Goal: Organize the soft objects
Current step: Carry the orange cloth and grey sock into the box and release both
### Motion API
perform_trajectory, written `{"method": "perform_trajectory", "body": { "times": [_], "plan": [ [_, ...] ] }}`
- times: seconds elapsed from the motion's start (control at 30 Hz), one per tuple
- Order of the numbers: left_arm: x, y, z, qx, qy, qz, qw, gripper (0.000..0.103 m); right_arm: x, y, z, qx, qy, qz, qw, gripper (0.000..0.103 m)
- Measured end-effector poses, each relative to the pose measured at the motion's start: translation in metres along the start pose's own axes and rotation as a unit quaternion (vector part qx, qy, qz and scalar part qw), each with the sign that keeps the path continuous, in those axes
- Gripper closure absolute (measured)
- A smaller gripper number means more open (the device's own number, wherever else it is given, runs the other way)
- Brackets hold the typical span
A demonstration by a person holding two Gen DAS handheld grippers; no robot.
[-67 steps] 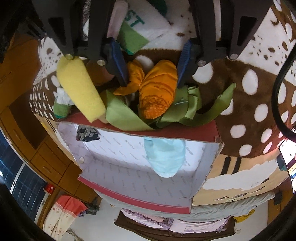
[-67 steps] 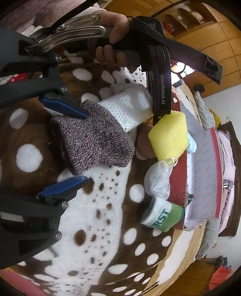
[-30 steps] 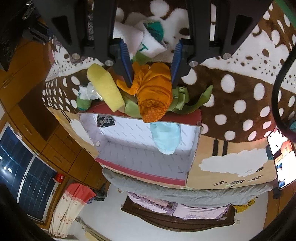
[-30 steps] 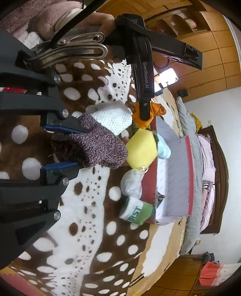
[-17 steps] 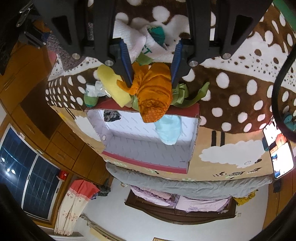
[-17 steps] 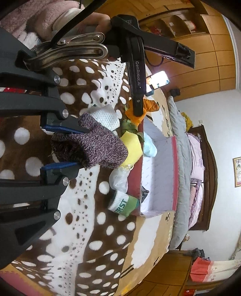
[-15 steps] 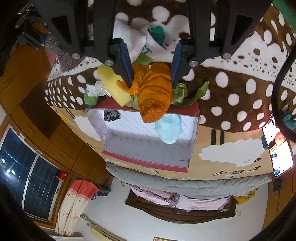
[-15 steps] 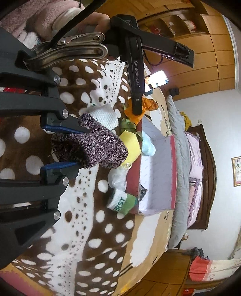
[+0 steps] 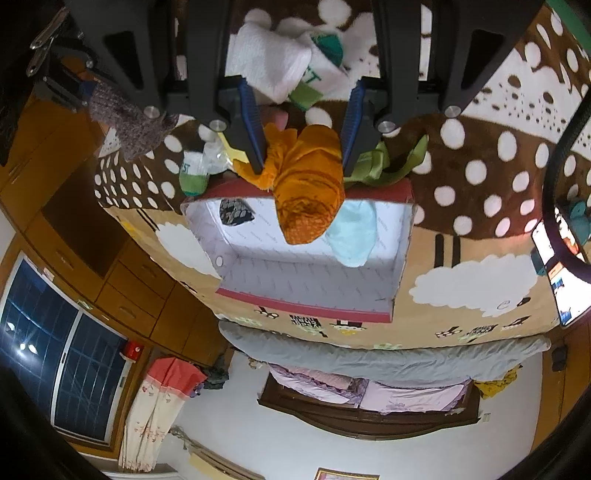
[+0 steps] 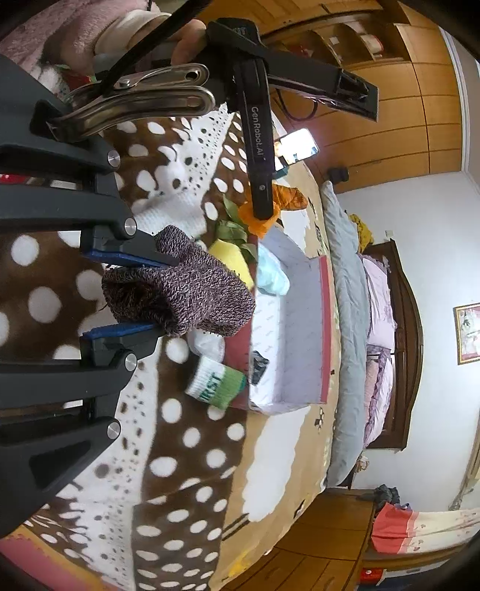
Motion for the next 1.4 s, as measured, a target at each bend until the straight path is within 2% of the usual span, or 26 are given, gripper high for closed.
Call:
{"method": "perform_trajectory", "body": {
  "times": [0.63,0.97,1.4],
  "plan": [
    [0.034,0.021,-0.054,0.027,0.022,-0.018,0.9992,0.062,0.026,0.024,-0.052,-0.031,0.01,0.014,0.999,0.077],
    [0.066,0.03,-0.077,0.032,0.033,-0.029,0.9985,0.062,0.047,0.047,-0.079,-0.018,0.017,0.024,0.999,0.076],
    [0.129,0.035,-0.069,0.028,-0.017,-0.033,0.9989,0.062,0.081,0.091,-0.101,0.014,0.01,0.045,0.999,0.076]
  ]
}}
Point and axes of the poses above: each gripper's, at about its wrist camera, not at the fingertips, and x roughly the way its jaws point, y to its right, z to its underside, the point moved 9 cm from there along x, roughly the way its jaws point, and after that the axes turned 14 degrees about -z, right-handed, at the moved point
